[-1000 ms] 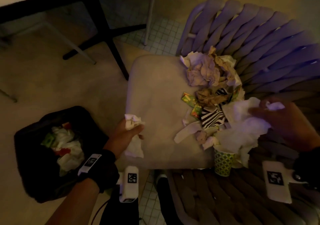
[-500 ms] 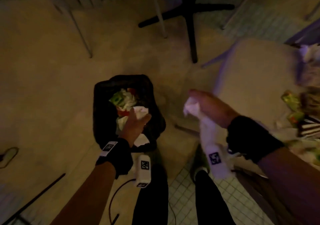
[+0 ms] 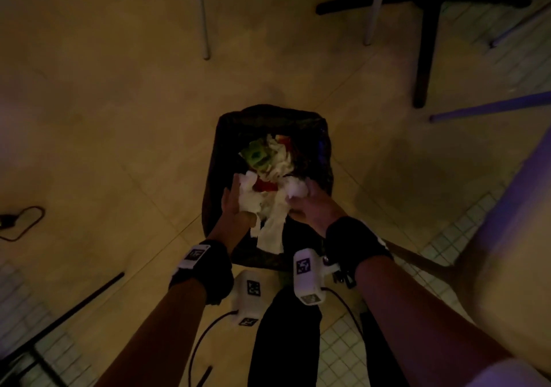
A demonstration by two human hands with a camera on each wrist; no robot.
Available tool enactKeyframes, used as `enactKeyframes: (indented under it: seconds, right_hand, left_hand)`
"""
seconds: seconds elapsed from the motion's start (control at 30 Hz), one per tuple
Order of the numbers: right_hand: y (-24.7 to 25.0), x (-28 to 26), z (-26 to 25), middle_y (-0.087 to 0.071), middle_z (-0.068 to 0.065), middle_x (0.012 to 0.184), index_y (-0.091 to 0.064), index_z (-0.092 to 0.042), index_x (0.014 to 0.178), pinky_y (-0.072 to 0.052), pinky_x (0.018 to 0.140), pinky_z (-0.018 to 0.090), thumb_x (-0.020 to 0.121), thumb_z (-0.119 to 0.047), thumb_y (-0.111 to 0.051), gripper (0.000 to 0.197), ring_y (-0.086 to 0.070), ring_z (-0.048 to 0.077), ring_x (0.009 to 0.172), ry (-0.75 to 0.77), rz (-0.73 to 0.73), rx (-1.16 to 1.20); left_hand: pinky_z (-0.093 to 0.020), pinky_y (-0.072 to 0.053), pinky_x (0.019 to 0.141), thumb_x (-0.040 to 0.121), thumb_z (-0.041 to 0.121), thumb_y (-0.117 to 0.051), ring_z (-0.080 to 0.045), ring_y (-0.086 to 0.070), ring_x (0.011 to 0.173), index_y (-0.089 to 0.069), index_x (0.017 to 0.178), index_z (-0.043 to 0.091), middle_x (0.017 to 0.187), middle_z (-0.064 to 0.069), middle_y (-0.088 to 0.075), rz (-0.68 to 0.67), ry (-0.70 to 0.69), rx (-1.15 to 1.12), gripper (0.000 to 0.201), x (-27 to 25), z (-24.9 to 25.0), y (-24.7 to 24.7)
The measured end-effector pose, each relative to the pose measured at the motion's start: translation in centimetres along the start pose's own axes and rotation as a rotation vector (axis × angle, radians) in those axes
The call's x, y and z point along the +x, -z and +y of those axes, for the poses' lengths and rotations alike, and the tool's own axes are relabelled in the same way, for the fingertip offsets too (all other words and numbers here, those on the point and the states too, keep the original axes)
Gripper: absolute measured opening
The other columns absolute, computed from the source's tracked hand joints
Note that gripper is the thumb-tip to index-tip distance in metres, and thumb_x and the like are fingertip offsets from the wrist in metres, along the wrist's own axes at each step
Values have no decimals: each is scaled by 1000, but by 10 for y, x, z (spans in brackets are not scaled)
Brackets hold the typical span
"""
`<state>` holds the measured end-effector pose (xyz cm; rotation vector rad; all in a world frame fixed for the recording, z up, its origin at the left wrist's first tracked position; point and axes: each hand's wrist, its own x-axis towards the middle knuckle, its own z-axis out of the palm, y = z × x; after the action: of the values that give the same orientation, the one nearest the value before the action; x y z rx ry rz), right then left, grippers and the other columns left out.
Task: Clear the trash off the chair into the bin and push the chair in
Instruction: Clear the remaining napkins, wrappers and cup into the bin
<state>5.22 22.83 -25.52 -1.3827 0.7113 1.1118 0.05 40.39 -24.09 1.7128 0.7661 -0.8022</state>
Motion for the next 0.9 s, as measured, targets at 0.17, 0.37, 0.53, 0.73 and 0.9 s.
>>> enactKeyframes:
  seconds: [0.17,0.37,0.53,0.73,0.9]
  right_hand:
    - [15,-12,-5,-38,1,145,-21,-26,148,-36,111,44,90,-5,-53,70,-42,23,129,18,-45,43]
    - [103,-88,-5,-60,5,106,-45,-12,134,-50,80,28,89,2,-50,47,-59,14,92,42,-46,69]
    - [235,-168,-16,-56,1,78,-54,-7,113,-43,52,17,83,13,-47,37,-56,5,56,294,197,159]
    - [423,-251,-10,-56,21,116,-57,-8,113,-44,89,45,68,-23,-50,48,-54,37,101,498,1277,-330]
    - [524,-283,-4,-27,21,143,-39,-29,136,-33,102,47,70,-35,-72,74,-31,41,129,259,1295,-390]
  left_hand:
    - [-58,-35,106,89,4,-54,-21,15,147,-3,140,60,156,15,24,-5,-7,69,91,-5,16,-2]
    - [-38,-33,105,92,-1,-48,-17,-9,146,-12,147,45,159,13,7,-119,-125,171,80,-29,64,-60]
    - [-46,-18,119,87,-4,-53,-15,-14,145,-23,148,29,158,6,-13,-162,-309,247,76,-50,135,-154]
    - [-25,-29,106,67,20,-55,-7,-35,128,-36,139,21,139,5,-37,-291,-500,281,75,-79,212,-294]
    - [-22,-31,98,82,2,-58,-11,-42,117,-50,118,32,126,10,-44,-397,-549,314,48,-103,252,-394]
